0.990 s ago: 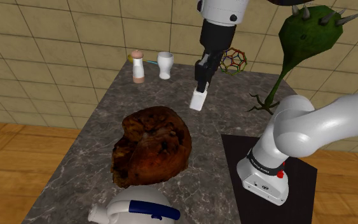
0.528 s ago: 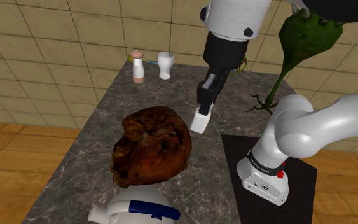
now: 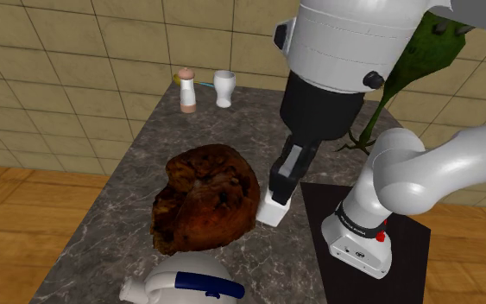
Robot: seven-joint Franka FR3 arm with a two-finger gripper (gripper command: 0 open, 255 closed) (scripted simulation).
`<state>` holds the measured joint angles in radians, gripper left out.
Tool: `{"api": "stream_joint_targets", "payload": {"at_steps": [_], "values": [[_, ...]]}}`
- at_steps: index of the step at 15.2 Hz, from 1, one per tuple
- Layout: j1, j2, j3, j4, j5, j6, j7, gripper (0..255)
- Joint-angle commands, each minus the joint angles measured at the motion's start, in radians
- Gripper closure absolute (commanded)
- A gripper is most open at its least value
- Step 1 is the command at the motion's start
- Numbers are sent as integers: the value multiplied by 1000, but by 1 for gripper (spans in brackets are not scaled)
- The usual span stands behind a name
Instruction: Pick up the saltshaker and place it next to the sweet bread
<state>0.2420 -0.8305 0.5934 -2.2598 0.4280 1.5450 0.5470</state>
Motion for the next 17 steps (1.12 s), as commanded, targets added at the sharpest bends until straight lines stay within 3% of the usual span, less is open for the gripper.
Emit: {"api": "stream_joint_targets", "payload": {"at_steps": [1,17], "values": [[6,-2,22,-4,16,9,20,255],[33,-30,102,-217,89,198,-1,255]]}}
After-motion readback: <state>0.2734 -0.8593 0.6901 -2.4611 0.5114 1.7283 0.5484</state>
